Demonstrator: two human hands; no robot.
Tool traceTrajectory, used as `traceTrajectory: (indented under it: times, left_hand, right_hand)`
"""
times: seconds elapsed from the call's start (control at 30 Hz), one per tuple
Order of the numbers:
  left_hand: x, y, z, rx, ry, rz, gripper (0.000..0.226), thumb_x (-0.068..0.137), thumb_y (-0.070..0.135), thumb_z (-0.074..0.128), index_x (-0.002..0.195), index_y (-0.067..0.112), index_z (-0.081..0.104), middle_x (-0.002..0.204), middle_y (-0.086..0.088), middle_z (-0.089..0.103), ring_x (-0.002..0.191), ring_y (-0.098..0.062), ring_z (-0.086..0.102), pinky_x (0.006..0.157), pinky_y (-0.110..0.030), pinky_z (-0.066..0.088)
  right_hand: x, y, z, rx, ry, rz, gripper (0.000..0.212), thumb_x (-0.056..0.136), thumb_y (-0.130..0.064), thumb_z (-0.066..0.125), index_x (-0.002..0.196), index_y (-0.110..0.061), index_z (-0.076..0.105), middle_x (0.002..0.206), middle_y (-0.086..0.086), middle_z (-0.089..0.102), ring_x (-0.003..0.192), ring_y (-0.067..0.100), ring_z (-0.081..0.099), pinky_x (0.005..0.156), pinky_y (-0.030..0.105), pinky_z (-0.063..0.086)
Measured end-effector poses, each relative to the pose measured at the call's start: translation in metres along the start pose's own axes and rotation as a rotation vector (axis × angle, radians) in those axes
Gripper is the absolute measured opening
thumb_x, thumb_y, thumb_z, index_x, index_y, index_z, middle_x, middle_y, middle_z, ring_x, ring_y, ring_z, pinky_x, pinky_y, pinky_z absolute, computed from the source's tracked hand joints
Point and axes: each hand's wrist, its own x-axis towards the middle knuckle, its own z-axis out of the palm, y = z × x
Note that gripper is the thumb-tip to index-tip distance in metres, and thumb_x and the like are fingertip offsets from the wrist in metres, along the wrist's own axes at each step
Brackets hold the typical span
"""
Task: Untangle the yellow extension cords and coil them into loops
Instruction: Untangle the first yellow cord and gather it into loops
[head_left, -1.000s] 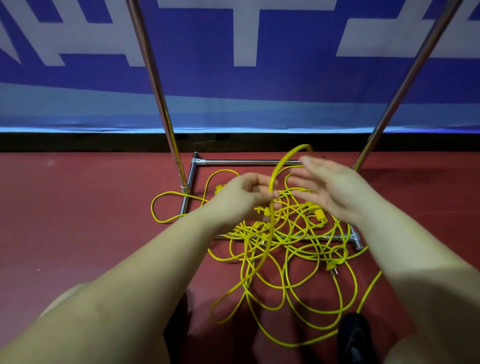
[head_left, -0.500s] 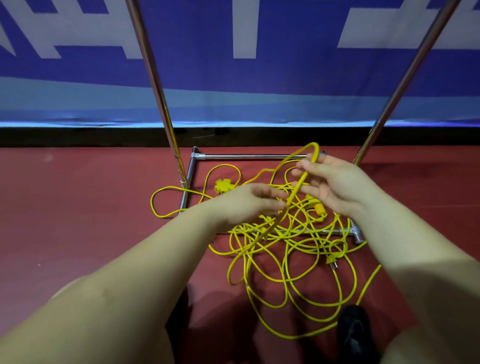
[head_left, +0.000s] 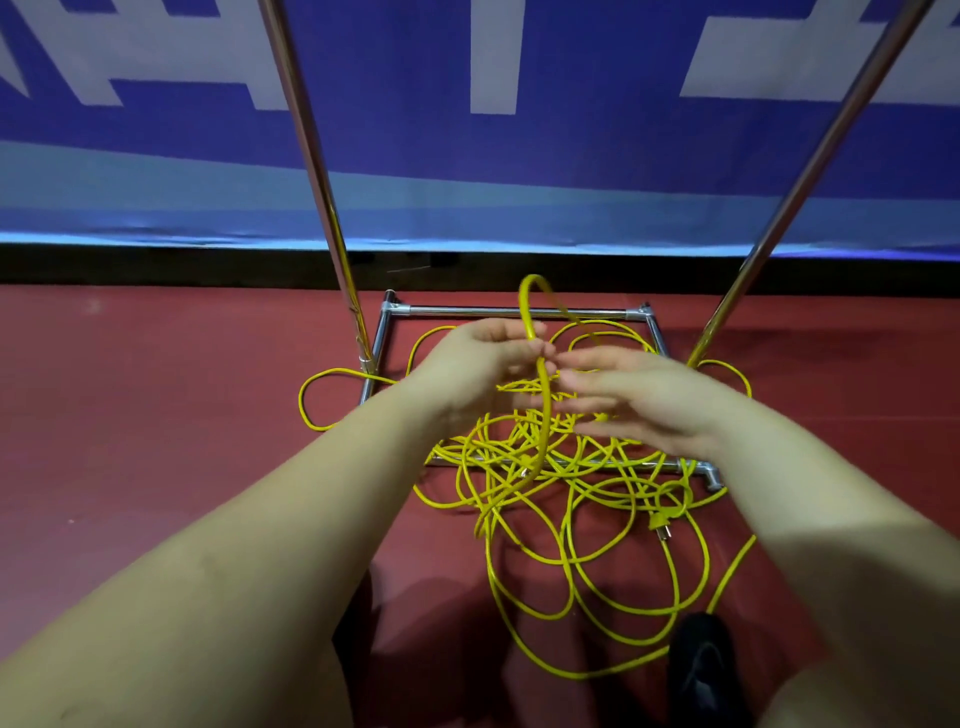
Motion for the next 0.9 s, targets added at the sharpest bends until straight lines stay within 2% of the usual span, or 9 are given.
traceTrajectory:
  times: [0.13,0.27,0.37,0.5,0.57,0.67,0.77,0.83,0.9]
  left_hand:
    - [0.004,0.01,-0.009,-0.287,0.1,0.024,0.014,0.095,0.002,0.046,0.094,0.013,0.055,0.078,0.002,0.065,0.063,-0.007,0.067,0.057,-0.029,0.059]
    - [0.005,0.012,-0.012,-0.36,0.155,0.031,0.011,0.095,0.004,0.047,0.097,0.01,0.055,0.089,-0.004,0.065,0.073,-0.013,0.066,0.061,-0.028,0.059]
    - [0.004,0.007,-0.012,-0.197,0.109,-0.002,0.015,0.095,0.006,0.047,0.105,0.013,0.055,0.096,-0.005,0.066,0.084,-0.017,0.065,0.071,-0.032,0.057]
    - [-0.002,-0.007,-0.008,0.275,-0.089,-0.099,0.018,0.095,0.018,0.05,0.109,0.025,0.059,0.104,0.002,0.065,0.092,-0.009,0.06,0.09,-0.028,0.045]
    - [-0.004,-0.016,-0.004,0.474,-0.177,-0.086,0.014,0.094,0.02,0.053,0.105,0.027,0.059,0.103,0.004,0.064,0.088,-0.006,0.057,0.091,-0.027,0.043]
    - [-0.004,-0.023,0.001,0.531,-0.219,-0.016,0.014,0.093,0.009,0.054,0.094,0.023,0.059,0.093,0.002,0.063,0.078,-0.005,0.055,0.081,-0.027,0.043]
    - [-0.003,-0.018,0.0,0.484,-0.176,0.034,0.022,0.096,0.004,0.047,0.091,0.021,0.06,0.084,0.004,0.064,0.071,0.0,0.057,0.073,-0.023,0.046]
    - [-0.003,-0.01,-0.001,0.353,-0.106,0.049,0.02,0.097,0.004,0.044,0.094,0.018,0.058,0.083,0.001,0.063,0.075,-0.006,0.059,0.07,-0.024,0.052]
    - [-0.003,-0.001,-0.004,0.169,-0.034,0.065,0.02,0.098,0.006,0.041,0.095,0.017,0.057,0.08,0.001,0.065,0.072,-0.007,0.063,0.065,-0.025,0.055]
  right_hand:
    - [0.0,0.007,0.012,-0.118,-0.141,0.022,0.021,0.088,-0.013,0.058,0.108,-0.018,0.057,0.106,-0.002,0.067,0.1,0.006,0.06,0.091,0.03,0.046]
    - [0.001,0.003,0.012,-0.086,-0.059,-0.074,0.015,0.088,-0.007,0.057,0.098,-0.018,0.059,0.092,-0.003,0.069,0.084,0.005,0.064,0.08,0.024,0.048]
    - [-0.001,-0.004,0.007,0.009,0.017,-0.148,0.015,0.09,-0.007,0.054,0.093,-0.021,0.059,0.084,-0.006,0.07,0.077,0.005,0.067,0.079,0.027,0.052]
    - [0.001,-0.016,-0.004,0.313,0.143,-0.22,0.014,0.092,-0.007,0.049,0.094,-0.018,0.057,0.072,-0.008,0.07,0.065,0.003,0.068,0.06,0.024,0.056]
    - [0.002,-0.02,-0.008,0.499,0.2,-0.233,0.013,0.093,-0.008,0.047,0.091,-0.017,0.055,0.065,-0.009,0.07,0.061,0.002,0.067,0.054,0.021,0.056]
    - [0.003,-0.023,-0.011,0.68,0.249,-0.23,0.012,0.094,-0.01,0.046,0.086,-0.015,0.054,0.061,-0.007,0.068,0.058,0.003,0.067,0.05,0.021,0.054]
    - [0.007,-0.022,-0.01,0.741,0.285,-0.251,0.012,0.094,-0.011,0.047,0.085,-0.013,0.054,0.065,-0.002,0.069,0.063,0.008,0.068,0.055,0.024,0.056]
    - [0.009,-0.019,-0.008,0.553,0.305,-0.246,0.006,0.093,-0.015,0.051,0.09,-0.015,0.055,0.081,0.002,0.067,0.078,0.015,0.068,0.073,0.032,0.058]
    - [0.011,-0.009,-0.003,0.265,0.238,-0.197,0.007,0.09,-0.02,0.055,0.097,-0.019,0.056,0.098,0.003,0.064,0.094,0.016,0.063,0.091,0.039,0.05]
